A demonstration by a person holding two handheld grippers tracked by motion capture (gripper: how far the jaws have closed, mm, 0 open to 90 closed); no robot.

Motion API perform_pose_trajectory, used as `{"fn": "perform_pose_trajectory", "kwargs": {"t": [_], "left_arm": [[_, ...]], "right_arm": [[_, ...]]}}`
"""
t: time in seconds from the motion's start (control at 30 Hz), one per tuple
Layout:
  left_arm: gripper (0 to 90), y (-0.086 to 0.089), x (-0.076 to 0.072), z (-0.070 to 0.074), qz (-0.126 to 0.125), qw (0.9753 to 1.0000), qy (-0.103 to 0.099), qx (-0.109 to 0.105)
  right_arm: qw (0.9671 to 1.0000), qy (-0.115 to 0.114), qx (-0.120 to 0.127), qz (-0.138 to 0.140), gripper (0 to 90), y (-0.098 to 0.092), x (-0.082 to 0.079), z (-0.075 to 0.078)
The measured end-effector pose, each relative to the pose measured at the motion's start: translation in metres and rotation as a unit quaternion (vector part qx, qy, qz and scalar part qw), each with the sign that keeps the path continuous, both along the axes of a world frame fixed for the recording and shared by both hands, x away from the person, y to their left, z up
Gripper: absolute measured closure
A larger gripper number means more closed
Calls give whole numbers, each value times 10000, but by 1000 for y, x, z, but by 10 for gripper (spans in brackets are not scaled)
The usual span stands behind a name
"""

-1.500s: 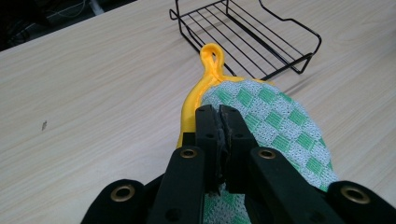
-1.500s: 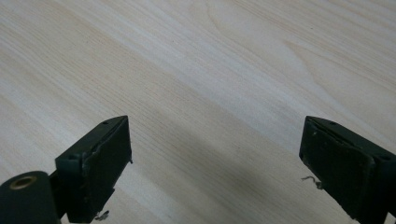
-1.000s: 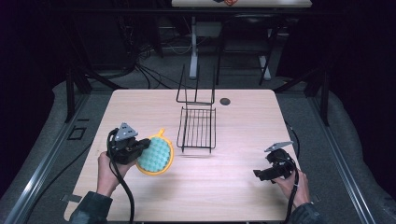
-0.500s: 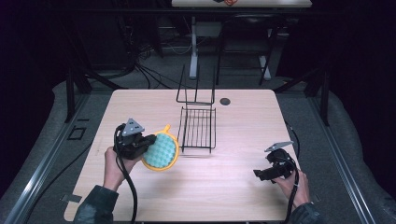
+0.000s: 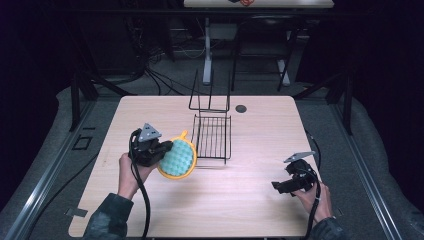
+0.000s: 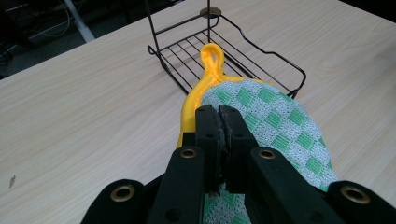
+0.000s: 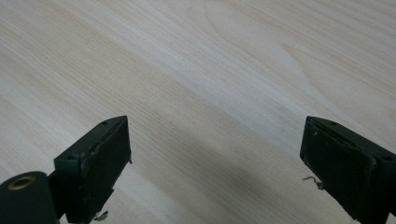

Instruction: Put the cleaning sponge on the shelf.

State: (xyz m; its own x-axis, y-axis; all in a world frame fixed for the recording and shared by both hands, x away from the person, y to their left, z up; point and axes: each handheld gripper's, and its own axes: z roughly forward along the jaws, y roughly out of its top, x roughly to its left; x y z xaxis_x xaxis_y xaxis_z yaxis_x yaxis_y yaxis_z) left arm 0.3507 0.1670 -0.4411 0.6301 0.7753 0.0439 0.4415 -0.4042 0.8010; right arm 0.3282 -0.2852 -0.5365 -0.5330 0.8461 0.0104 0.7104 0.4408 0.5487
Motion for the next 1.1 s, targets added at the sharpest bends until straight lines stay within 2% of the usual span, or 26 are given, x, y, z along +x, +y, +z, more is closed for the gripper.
{"fn": "perform_pose_trajectory", "kwargs": {"t": [0.43,0.73,0.93,1.1], "left_arm": [[874,-22,12,6,-49,9999,-114,-103],[874,-36,23,7,-63,9998,-154,-64],[873,-38,32,2,-1,9998,-87,-186],[874,-40,38,-1,69,9995,-110,-271]], "right_arm": [[10000,-66,-10,29,81,1,-2,3],[10000,-86,8,11,84,1,-3,5],[9999,-102,-25,35,84,2,-2,4],[9999,-99,4,35,85,3,-2,4]]}}
